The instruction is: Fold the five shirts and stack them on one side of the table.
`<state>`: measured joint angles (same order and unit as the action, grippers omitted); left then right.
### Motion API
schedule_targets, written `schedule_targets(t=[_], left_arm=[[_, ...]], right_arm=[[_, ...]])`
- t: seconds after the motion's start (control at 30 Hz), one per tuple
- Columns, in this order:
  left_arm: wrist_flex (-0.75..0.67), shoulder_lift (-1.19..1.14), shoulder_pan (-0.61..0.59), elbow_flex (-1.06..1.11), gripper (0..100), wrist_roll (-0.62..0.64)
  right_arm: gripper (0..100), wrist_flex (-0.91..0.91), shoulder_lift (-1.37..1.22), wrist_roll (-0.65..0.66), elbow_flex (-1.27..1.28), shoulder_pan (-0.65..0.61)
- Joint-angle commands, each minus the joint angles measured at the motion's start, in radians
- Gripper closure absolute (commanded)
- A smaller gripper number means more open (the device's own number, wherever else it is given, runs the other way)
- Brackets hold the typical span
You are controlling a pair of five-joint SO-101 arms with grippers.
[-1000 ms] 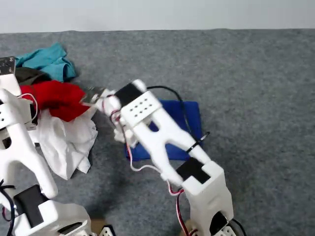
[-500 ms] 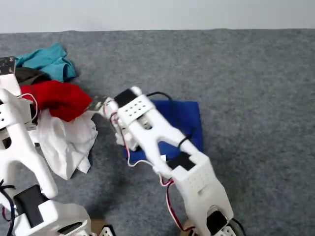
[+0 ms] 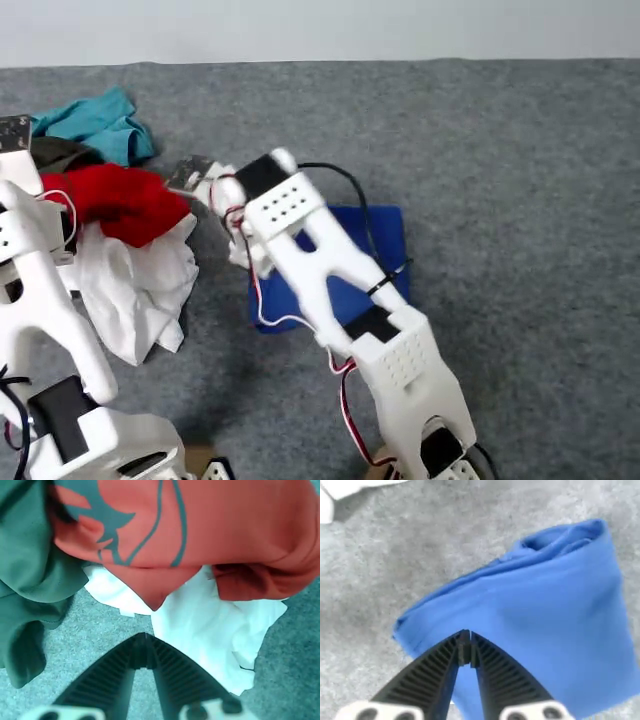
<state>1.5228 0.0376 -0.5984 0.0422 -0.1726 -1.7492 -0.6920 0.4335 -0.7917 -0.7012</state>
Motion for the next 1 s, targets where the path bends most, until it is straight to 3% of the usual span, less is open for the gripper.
schedule_targets(t=[0.0,0.2,0.57,0.97], left_arm=[[-0.018,0.054,-0.003,-0.01,100,0.0],[-0.018,0.051,-0.003,-0.01,100,0.0],[-0.017,0.054,0.002,-0.005,100,0.0],[-0.014,0.048,0.002,-0.005,100,0.0]], right_arm=[[98.9,0.012,-0.051,0.02,-0.051,0.01],[98.9,0.11,-0.171,0.02,-0.054,-0.012],[98.9,-0.033,0.004,0.02,-0.135,0.044],[98.9,0.438,-0.197,0.029,-0.135,0.113]])
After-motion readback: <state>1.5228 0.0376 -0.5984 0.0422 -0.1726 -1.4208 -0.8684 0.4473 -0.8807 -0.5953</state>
